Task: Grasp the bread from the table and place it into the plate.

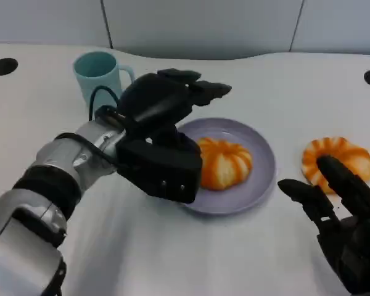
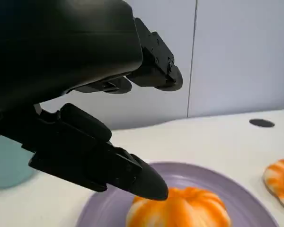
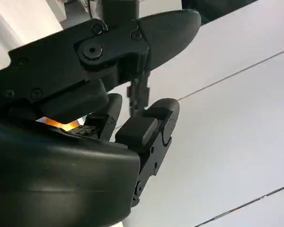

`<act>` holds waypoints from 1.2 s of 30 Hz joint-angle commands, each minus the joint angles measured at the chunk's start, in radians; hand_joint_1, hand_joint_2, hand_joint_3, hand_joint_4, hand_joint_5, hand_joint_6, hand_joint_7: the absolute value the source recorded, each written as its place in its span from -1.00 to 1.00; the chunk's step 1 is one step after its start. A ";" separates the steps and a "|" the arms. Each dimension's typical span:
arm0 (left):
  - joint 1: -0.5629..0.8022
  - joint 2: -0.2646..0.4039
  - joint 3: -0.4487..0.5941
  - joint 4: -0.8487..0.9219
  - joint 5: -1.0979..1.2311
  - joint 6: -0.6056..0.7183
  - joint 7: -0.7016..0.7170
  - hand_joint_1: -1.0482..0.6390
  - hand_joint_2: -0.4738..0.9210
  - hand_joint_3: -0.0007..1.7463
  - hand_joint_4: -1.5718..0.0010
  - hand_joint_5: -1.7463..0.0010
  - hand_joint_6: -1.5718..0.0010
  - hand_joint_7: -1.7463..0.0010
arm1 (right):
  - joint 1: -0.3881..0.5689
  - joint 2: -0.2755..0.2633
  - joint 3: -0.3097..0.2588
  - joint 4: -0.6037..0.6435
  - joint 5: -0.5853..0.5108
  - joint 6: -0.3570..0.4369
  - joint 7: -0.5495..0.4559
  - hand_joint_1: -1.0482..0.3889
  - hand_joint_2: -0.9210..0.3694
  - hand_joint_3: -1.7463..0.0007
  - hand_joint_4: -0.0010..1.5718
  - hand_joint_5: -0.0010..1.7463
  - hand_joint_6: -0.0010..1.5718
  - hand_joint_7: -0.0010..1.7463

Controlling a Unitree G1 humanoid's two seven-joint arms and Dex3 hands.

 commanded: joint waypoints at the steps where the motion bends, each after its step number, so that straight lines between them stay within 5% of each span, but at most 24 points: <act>1: 0.039 0.062 0.049 -0.108 -0.030 -0.014 -0.004 -0.61 0.91 -1.00 0.64 0.98 0.49 0.98 | -0.016 -0.001 -0.011 0.011 0.016 -0.004 0.009 -0.34 -1.00 0.89 -0.46 -0.10 -0.03 -1.00; 10: 0.244 0.081 0.306 -0.180 -0.468 -0.250 -0.215 -0.52 0.90 -1.00 0.51 0.93 0.46 0.99 | -0.029 0.000 -0.014 0.033 0.018 -0.007 0.022 -0.36 -1.00 0.90 -0.48 -0.06 -0.03 -1.00; 17: 0.488 -0.002 0.554 -0.320 -1.112 -0.057 -0.734 -0.55 0.99 -0.96 0.53 0.95 0.53 1.00 | -0.023 -0.004 -0.009 0.037 0.007 -0.004 0.019 -0.34 -1.00 0.87 -0.48 -0.04 -0.02 -1.00; 21: 0.637 -0.003 0.677 -0.446 -1.406 0.200 -1.021 -0.54 1.00 -0.85 0.57 0.98 0.63 1.00 | -0.013 -0.002 -0.004 0.029 0.005 0.002 0.016 -0.34 -1.00 0.87 -0.48 -0.04 -0.02 -0.99; 28: 0.847 -0.036 0.818 -0.541 -1.578 0.437 -1.251 -0.55 1.00 -0.57 0.69 0.99 0.82 0.99 | -0.018 0.000 0.000 0.042 -0.004 -0.002 0.018 -0.34 -1.00 0.87 -0.47 -0.03 -0.01 -0.99; 36: 0.950 -0.096 0.883 -0.589 -1.607 0.607 -1.288 -0.53 1.00 -0.36 0.72 0.99 0.83 1.00 | -0.018 0.005 0.009 0.047 -0.014 0.012 0.008 -0.35 -1.00 0.91 -0.43 -0.05 0.01 -0.98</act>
